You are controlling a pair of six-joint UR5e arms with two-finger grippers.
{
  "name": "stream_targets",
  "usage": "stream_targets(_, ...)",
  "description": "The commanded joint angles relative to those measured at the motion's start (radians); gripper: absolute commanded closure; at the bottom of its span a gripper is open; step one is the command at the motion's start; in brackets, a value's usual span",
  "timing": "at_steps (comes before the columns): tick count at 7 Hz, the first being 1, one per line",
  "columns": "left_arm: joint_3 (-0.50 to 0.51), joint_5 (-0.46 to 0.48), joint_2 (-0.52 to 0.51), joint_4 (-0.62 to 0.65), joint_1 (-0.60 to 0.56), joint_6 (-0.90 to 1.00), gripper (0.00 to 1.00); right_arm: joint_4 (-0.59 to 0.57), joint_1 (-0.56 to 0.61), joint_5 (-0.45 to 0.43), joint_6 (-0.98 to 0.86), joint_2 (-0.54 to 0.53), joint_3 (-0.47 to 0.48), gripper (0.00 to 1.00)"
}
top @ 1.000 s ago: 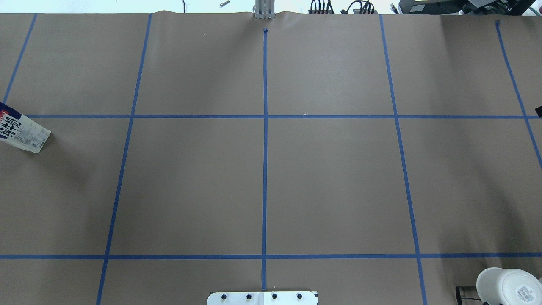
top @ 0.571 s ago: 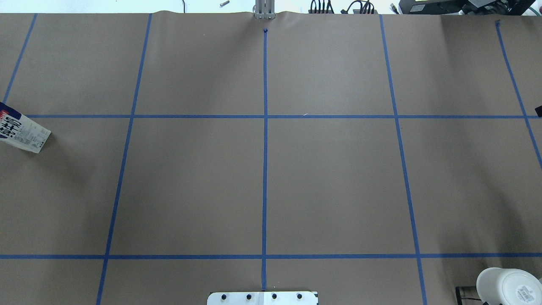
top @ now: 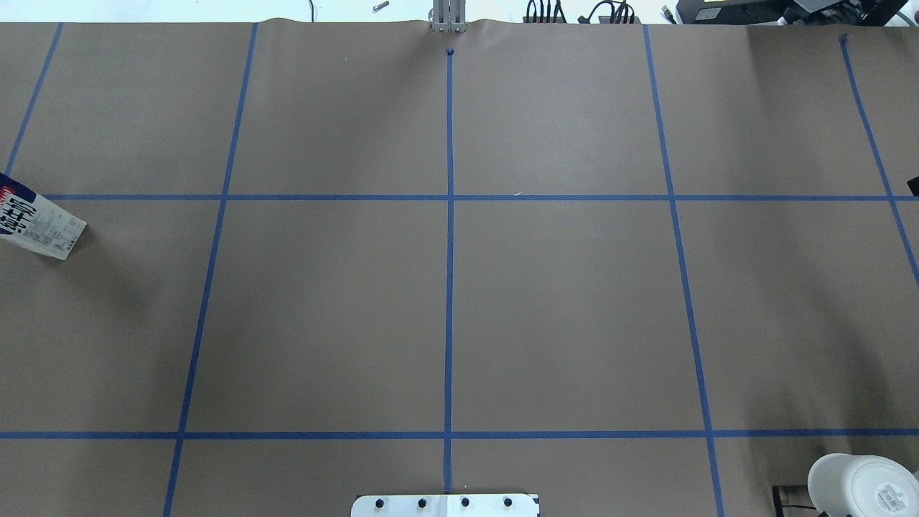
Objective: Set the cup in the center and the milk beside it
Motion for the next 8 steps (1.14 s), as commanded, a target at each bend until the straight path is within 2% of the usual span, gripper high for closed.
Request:
stream_targets(1,0.007,-0.007,0.002,-0.036,0.000,-0.007,0.03,-0.001,-0.001,-0.004,0.000,-0.007,0.001,0.00)
stream_targets(2,0.001,-0.053,0.021,-0.028,-0.004,-0.011,0.02,-0.001,0.000,-0.007,0.000,-0.035,-0.002,0.00)
stream_targets(3,0.007,-0.072,0.064,-0.032,-0.004,-0.016,0.02,0.000,0.005,-0.008,-0.002,-0.077,0.001,0.00)
stream_targets(4,0.009,-0.072,0.065,-0.031,-0.003,-0.019,0.02,-0.001,0.031,-0.020,-0.044,-0.111,-0.016,0.00)
stream_targets(6,0.027,-0.081,0.062,-0.040,-0.001,-0.060,0.02,-0.013,0.219,0.041,-0.376,-0.157,-0.161,0.00)
stream_targets(8,0.020,-0.086,0.052,-0.077,-0.001,-0.140,0.02,-0.004,0.379,0.033,-0.623,-0.159,-0.349,0.00)
